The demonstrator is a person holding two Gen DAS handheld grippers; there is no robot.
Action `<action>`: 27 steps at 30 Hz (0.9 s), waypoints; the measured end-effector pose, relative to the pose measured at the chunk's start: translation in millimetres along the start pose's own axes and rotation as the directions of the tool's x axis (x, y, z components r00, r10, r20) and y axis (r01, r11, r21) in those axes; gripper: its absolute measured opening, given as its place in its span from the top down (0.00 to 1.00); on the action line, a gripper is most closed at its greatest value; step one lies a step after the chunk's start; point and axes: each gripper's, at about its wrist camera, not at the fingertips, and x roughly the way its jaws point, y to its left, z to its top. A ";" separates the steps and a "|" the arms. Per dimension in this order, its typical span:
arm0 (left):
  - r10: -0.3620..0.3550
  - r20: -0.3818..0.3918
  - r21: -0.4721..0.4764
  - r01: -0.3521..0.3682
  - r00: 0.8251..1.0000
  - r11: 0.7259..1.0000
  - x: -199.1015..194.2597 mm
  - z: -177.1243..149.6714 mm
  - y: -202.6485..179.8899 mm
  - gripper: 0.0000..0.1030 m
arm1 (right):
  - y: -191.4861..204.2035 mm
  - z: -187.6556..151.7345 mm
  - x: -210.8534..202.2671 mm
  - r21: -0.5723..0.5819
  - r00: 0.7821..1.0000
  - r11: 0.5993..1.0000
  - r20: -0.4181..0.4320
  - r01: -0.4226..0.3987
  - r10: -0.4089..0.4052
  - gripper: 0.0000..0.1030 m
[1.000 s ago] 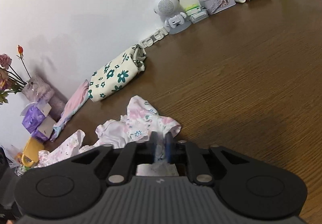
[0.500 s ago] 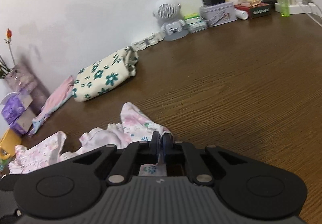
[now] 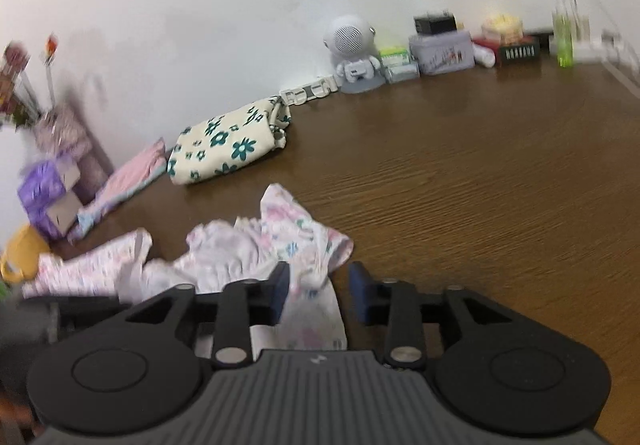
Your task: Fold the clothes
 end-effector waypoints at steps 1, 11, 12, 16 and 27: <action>0.008 -0.003 -0.004 -0.008 1.000 1.000 3.0 2.8 -1.5 0.84 | 0.2 -1.3 -1.5 -0.009 1.000 1.000 0.001 0.003 -0.003 0.65; 0.099 -0.008 0.026 -0.099 0.995 0.995 25.0 14.0 -12.5 0.84 | -12.6 0.1 19.9 0.025 0.999 1.000 -0.049 -0.011 0.012 0.89; 0.108 -0.004 0.037 -0.108 0.994 0.994 25.5 13.2 -13.4 0.84 | -13.1 -0.9 19.3 0.023 0.999 1.000 -0.047 -0.008 0.009 0.91; 0.104 0.004 0.018 -0.104 0.995 0.994 23.0 11.6 -13.2 0.84 | -13.5 -2.5 10.7 0.015 1.000 1.000 -0.026 -0.003 0.003 0.88; -0.008 -0.028 0.154 0.013 1.000 0.988 -31.5 -9.0 -33.7 0.65 | -36.0 -32.1 -70.9 -0.032 0.999 0.999 0.041 -0.008 0.009 0.54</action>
